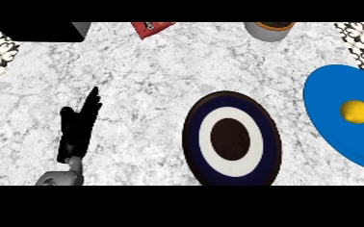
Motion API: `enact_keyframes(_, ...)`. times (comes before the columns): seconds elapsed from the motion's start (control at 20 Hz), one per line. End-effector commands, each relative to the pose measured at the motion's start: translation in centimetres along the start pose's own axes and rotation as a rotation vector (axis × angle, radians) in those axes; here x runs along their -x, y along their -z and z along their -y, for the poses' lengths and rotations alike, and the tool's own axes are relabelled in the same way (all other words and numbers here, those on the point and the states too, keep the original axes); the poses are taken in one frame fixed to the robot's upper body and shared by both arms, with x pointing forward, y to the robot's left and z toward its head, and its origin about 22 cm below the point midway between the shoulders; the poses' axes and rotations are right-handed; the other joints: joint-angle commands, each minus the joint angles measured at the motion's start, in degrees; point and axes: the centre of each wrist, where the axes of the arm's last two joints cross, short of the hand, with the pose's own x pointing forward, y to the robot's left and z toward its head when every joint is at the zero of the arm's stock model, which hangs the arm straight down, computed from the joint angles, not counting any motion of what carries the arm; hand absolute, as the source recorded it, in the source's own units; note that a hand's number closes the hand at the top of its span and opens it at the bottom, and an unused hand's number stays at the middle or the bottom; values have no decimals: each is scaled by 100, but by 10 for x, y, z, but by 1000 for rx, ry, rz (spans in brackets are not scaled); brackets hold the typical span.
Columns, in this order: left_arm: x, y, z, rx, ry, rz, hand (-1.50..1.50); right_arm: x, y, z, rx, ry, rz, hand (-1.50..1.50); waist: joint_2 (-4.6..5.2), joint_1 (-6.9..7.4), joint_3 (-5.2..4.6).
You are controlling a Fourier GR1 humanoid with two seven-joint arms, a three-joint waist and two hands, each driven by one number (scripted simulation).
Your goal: Pick the lemon from the plate and place it in the plate
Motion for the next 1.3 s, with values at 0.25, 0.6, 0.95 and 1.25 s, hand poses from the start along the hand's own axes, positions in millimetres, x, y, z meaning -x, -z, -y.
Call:
enact_keyframes(0.25,7,-5,-1,-7,11,3,0,11,-13,1,52,-53,-20,-150,10,20,4)
enact_keyframes(0.6,1,-8,-1,7,16,9,0,13,-30,24,58,-86,-64,-150,30,67,17)
enact_keyframes(0.95,-6,1,14,-15,-2,10,0,17,-46,36,136,-91,-59,-150,28,31,17)
enact_keyframes(1.25,1,-11,-3,14,-10,24,0,16,-77,71,162,-84,-53,-150,32,56,33)
